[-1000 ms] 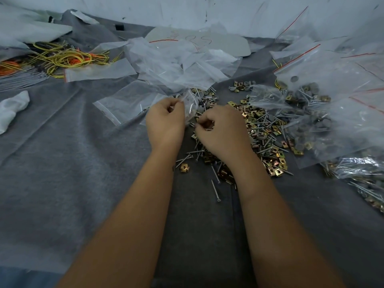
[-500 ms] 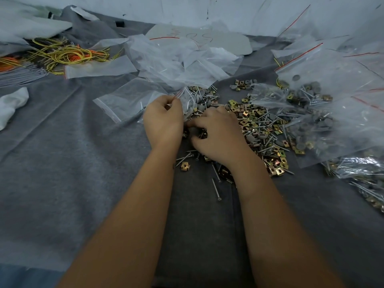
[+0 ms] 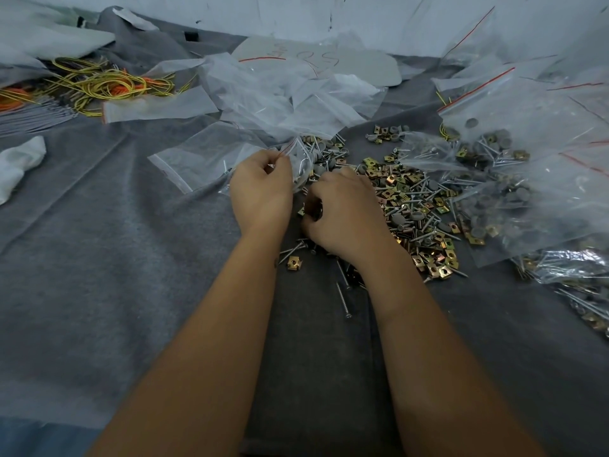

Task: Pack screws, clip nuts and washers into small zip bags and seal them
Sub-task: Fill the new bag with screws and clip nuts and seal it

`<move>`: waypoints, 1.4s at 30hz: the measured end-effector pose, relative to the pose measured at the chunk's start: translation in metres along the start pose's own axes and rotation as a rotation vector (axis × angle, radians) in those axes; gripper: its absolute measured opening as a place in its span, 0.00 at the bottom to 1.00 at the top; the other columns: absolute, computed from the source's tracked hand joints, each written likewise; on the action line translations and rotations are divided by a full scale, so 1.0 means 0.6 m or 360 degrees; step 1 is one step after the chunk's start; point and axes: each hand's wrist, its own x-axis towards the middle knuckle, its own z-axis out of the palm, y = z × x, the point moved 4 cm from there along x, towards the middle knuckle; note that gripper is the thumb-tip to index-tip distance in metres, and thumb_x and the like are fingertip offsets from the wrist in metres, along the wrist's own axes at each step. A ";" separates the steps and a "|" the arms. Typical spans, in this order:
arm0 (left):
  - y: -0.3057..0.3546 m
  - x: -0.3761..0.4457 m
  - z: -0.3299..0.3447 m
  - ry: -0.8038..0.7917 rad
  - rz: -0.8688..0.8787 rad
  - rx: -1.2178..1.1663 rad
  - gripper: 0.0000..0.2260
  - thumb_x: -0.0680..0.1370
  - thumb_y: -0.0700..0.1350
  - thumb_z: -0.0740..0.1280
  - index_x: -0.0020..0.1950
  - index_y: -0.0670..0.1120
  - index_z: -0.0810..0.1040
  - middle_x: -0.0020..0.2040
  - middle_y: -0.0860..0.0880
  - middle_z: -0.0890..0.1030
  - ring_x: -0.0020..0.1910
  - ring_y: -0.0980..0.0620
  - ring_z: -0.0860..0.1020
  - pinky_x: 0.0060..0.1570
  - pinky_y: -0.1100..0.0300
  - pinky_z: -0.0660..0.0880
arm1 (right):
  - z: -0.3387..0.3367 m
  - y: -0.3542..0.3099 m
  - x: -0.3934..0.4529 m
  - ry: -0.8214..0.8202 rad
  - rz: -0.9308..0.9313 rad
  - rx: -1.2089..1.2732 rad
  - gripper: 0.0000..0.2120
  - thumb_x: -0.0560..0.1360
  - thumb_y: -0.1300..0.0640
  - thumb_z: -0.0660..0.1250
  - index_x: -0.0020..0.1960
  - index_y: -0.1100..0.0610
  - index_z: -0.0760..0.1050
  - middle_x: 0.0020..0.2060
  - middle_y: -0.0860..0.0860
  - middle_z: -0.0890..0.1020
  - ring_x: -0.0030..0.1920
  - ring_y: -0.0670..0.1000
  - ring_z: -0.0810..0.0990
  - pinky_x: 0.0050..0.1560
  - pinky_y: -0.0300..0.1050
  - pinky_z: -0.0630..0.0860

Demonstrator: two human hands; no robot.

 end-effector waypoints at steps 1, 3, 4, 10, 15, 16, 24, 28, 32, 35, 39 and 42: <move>0.000 0.000 0.000 0.0001 -0.0001 0.0000 0.10 0.75 0.45 0.66 0.35 0.54 0.79 0.25 0.54 0.75 0.28 0.53 0.72 0.38 0.44 0.78 | 0.000 0.001 0.000 0.0011 -0.0002 0.0026 0.08 0.69 0.52 0.69 0.45 0.54 0.77 0.44 0.48 0.76 0.54 0.54 0.70 0.55 0.48 0.64; 0.000 0.000 0.000 0.0001 0.0000 -0.0001 0.10 0.75 0.45 0.66 0.34 0.54 0.79 0.25 0.55 0.75 0.27 0.55 0.72 0.37 0.47 0.77 | 0.000 0.002 -0.001 -0.0002 -0.0024 0.0059 0.10 0.69 0.51 0.69 0.50 0.52 0.78 0.50 0.47 0.77 0.55 0.52 0.70 0.56 0.48 0.64; 0.000 0.000 0.000 0.0000 0.0001 -0.0001 0.10 0.75 0.45 0.66 0.34 0.54 0.79 0.25 0.55 0.76 0.27 0.55 0.72 0.36 0.48 0.77 | 0.002 0.002 -0.001 -0.0026 -0.0046 0.0054 0.12 0.69 0.51 0.69 0.52 0.51 0.79 0.52 0.47 0.77 0.56 0.52 0.69 0.56 0.48 0.64; -0.002 0.001 0.002 -0.0016 -0.0002 -0.0004 0.10 0.75 0.45 0.66 0.34 0.54 0.79 0.26 0.54 0.76 0.28 0.54 0.72 0.34 0.53 0.74 | 0.002 -0.001 0.000 -0.0051 -0.0097 0.0108 0.06 0.73 0.54 0.69 0.48 0.54 0.79 0.47 0.49 0.78 0.55 0.52 0.70 0.53 0.46 0.62; -0.002 0.002 0.002 -0.0024 -0.0012 0.0014 0.11 0.75 0.44 0.65 0.33 0.54 0.78 0.24 0.57 0.74 0.25 0.58 0.69 0.32 0.60 0.68 | 0.000 -0.006 0.000 -0.0013 -0.0122 0.0162 0.05 0.76 0.55 0.66 0.50 0.56 0.75 0.48 0.52 0.79 0.56 0.54 0.72 0.55 0.48 0.65; -0.002 0.002 0.002 -0.0027 -0.0013 0.0012 0.11 0.75 0.45 0.65 0.34 0.55 0.78 0.24 0.56 0.74 0.25 0.57 0.69 0.33 0.59 0.69 | -0.002 -0.006 0.001 0.0044 -0.0120 0.0188 0.05 0.77 0.56 0.65 0.50 0.56 0.75 0.47 0.52 0.79 0.53 0.54 0.73 0.53 0.47 0.65; -0.004 0.002 0.004 -0.0033 0.0009 0.0005 0.10 0.76 0.46 0.65 0.36 0.57 0.79 0.26 0.56 0.76 0.25 0.59 0.70 0.32 0.60 0.70 | -0.013 0.030 -0.002 0.0324 0.0471 0.1162 0.04 0.78 0.60 0.67 0.49 0.51 0.75 0.43 0.48 0.83 0.41 0.42 0.80 0.38 0.29 0.71; -0.003 0.000 0.005 -0.0074 0.0022 -0.0011 0.11 0.76 0.45 0.65 0.37 0.58 0.79 0.24 0.59 0.75 0.22 0.61 0.68 0.31 0.61 0.67 | -0.019 0.044 -0.003 0.0406 0.0625 0.1394 0.08 0.75 0.61 0.71 0.50 0.50 0.76 0.40 0.45 0.84 0.40 0.39 0.82 0.39 0.27 0.73; 0.000 -0.004 0.008 -0.0130 0.0060 0.0011 0.08 0.76 0.46 0.65 0.42 0.57 0.81 0.26 0.59 0.77 0.24 0.63 0.69 0.32 0.59 0.69 | -0.025 0.043 -0.003 0.0494 0.0617 0.1440 0.11 0.73 0.65 0.72 0.49 0.51 0.76 0.42 0.45 0.83 0.43 0.40 0.82 0.42 0.32 0.77; 0.004 -0.007 0.011 -0.0196 0.0107 0.0042 0.09 0.75 0.46 0.65 0.41 0.59 0.80 0.27 0.57 0.77 0.25 0.61 0.70 0.32 0.59 0.70 | -0.030 0.045 -0.004 0.0543 0.0609 0.1387 0.10 0.73 0.64 0.72 0.46 0.50 0.78 0.40 0.46 0.83 0.41 0.43 0.82 0.40 0.34 0.77; 0.007 -0.011 0.013 -0.0260 0.0136 0.0056 0.09 0.74 0.46 0.64 0.39 0.61 0.79 0.26 0.58 0.76 0.25 0.60 0.70 0.32 0.57 0.70 | -0.032 0.041 -0.005 0.0624 0.0543 0.1366 0.07 0.73 0.64 0.72 0.43 0.52 0.80 0.37 0.46 0.83 0.39 0.43 0.82 0.41 0.35 0.78; 0.008 -0.011 0.013 -0.0247 0.0139 0.0052 0.10 0.74 0.46 0.64 0.39 0.60 0.79 0.27 0.58 0.77 0.26 0.60 0.71 0.33 0.56 0.71 | -0.035 0.043 -0.005 0.0703 0.0528 0.1362 0.07 0.72 0.62 0.74 0.46 0.53 0.79 0.39 0.47 0.83 0.40 0.42 0.82 0.40 0.35 0.78</move>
